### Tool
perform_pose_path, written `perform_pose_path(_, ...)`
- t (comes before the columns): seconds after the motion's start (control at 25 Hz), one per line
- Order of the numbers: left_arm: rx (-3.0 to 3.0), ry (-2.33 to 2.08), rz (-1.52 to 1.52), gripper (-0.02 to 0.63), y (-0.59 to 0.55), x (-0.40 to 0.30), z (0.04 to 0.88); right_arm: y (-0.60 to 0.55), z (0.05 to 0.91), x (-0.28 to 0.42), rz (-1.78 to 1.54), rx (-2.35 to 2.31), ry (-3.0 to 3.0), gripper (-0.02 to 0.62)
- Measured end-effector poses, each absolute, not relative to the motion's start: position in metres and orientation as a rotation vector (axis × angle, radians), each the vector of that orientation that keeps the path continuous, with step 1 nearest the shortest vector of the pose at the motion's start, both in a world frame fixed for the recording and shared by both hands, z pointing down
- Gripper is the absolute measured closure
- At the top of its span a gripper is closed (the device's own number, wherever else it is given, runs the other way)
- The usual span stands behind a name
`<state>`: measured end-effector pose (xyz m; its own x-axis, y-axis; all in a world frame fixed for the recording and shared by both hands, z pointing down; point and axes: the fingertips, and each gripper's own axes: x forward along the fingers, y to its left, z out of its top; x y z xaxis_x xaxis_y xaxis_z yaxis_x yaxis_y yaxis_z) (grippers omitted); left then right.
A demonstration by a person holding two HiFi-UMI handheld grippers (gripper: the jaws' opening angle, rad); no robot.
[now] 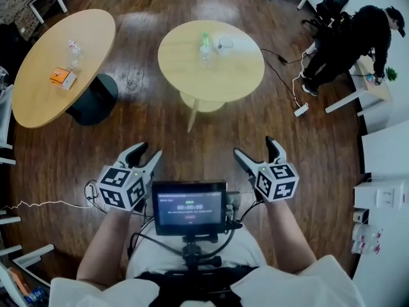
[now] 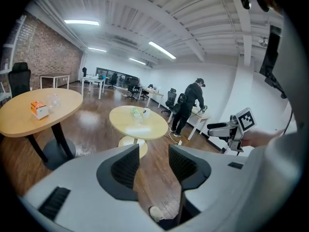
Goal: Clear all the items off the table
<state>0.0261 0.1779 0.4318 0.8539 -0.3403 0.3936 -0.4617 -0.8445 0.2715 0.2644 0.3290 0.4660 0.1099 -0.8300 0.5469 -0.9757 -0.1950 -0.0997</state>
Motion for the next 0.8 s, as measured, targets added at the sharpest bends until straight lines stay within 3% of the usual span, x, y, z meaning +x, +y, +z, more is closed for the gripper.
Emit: perform_pose_path(0.8, 2.559, -0.800, 0.471, 0.410, 0.137, -0.118, 0.463, 0.222, 0.505, 0.238, 0.768, 2.030, -1.733, 0.084)
